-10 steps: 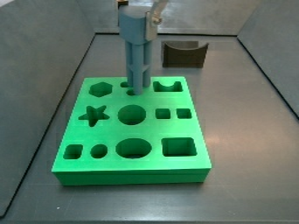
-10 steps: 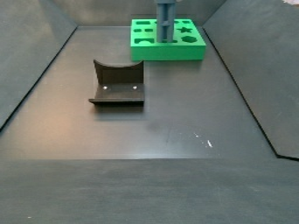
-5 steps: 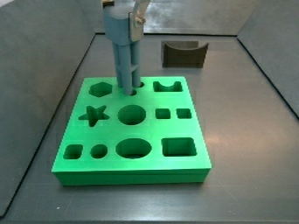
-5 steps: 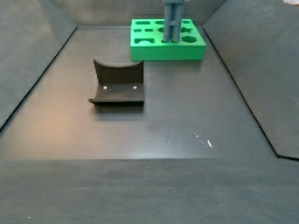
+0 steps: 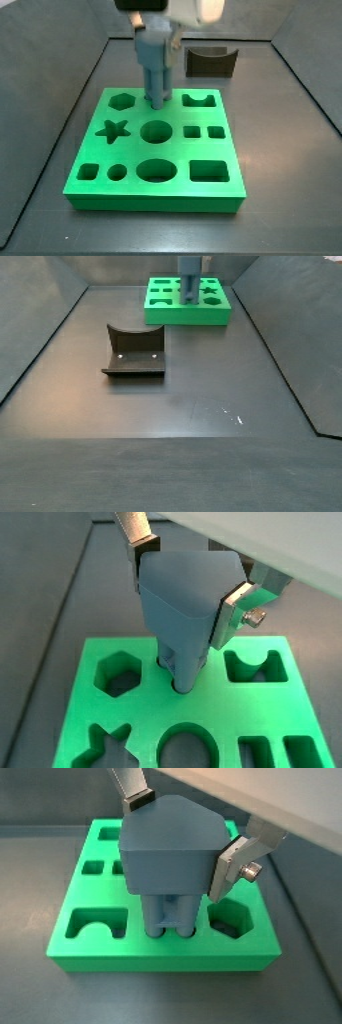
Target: Insert the 3 prong object.
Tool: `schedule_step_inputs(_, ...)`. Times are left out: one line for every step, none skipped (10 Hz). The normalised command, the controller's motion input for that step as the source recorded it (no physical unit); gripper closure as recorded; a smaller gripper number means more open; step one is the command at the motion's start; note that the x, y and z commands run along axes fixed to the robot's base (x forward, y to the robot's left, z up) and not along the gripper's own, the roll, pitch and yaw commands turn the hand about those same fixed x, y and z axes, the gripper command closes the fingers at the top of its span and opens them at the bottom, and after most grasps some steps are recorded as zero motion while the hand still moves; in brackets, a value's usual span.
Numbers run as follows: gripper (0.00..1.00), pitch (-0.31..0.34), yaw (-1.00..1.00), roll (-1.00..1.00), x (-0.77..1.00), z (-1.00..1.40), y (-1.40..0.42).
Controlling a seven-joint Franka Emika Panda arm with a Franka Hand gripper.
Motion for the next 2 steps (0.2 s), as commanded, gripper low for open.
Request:
schedule_step_inputs(1.0,-0.251,-0.02,-0.13,0.02,-0.63,0.08)
schedule_step_inputs(1.0,0.041,0.0,0.0,0.07,0.0,0.0)
